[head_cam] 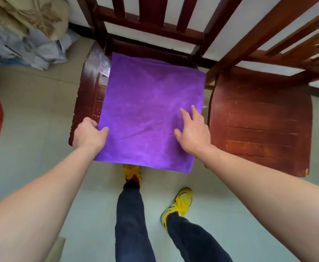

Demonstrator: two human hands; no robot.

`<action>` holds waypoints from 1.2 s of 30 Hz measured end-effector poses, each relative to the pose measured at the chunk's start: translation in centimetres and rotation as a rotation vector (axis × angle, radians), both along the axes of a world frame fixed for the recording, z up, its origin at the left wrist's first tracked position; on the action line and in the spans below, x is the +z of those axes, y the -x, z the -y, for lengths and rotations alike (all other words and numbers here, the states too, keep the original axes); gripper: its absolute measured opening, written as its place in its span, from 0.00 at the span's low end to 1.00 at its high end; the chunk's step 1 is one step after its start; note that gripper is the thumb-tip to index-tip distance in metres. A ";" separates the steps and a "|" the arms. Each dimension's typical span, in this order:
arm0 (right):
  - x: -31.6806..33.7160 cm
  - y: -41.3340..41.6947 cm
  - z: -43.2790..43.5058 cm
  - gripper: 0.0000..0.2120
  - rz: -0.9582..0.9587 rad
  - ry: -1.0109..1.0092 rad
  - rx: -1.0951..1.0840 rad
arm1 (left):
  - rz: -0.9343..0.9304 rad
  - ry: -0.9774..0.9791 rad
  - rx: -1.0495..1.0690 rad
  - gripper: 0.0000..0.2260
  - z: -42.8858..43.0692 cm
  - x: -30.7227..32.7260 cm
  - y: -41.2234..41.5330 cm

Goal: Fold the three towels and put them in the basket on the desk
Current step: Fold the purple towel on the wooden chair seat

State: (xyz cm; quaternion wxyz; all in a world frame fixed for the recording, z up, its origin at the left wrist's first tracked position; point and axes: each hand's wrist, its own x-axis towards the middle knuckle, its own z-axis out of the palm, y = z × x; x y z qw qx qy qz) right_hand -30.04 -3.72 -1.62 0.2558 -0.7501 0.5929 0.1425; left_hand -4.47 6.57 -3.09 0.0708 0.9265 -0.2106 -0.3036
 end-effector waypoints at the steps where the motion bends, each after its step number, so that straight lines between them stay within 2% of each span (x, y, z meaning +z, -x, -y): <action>1: 0.0 -0.3 0.6 0.33 0.000 0.019 -0.001 | -0.008 0.037 -0.032 0.14 1.5 -0.2 -0.3; 9: -2.8 -4.1 7.2 0.32 0.002 0.183 -0.112 | -0.099 0.279 -0.110 0.23 15.7 -2.6 -4.5; 12: -3.3 -5.1 7.7 0.32 -0.018 0.145 -0.053 | -0.178 0.289 -0.154 0.17 19.1 -3.3 -5.6; 15: -3.6 -6.3 7.5 0.31 -0.051 0.103 -0.008 | -0.184 0.209 -0.217 0.09 20.9 -3.8 -6.8; 20: -3.6 -8.4 8.6 0.30 -0.046 0.121 0.065 | -0.156 0.282 -0.158 0.07 21.9 -3.7 -9.9; 23: -3.8 -9.1 9.8 0.31 -0.066 0.102 0.060 | -0.238 0.285 0.017 0.09 22.6 -3.7 -11.0; 26: -4.0 -8.7 10.1 0.32 -0.074 0.095 0.042 | -0.405 0.360 0.337 0.14 23.1 -3.3 -11.0; 28: -4.0 -7.9 9.9 0.32 -0.053 0.093 -0.040 | -0.432 0.443 0.523 0.16 23.1 -2.9 -11.0; 30: -3.8 -6.8 9.6 0.32 -0.022 0.116 -0.164 | -0.398 0.512 0.612 0.15 22.8 -2.5 -11.2; 33: -2.8 -4.4 7.7 0.29 -0.001 0.181 -0.361 | -0.228 0.433 0.400 0.13 19.9 -2.0 -10.6; 36: -2.2 -2.7 4.0 0.26 -0.034 0.110 -0.582 | -0.118 0.270 0.155 0.15 14.6 -2.4 -9.2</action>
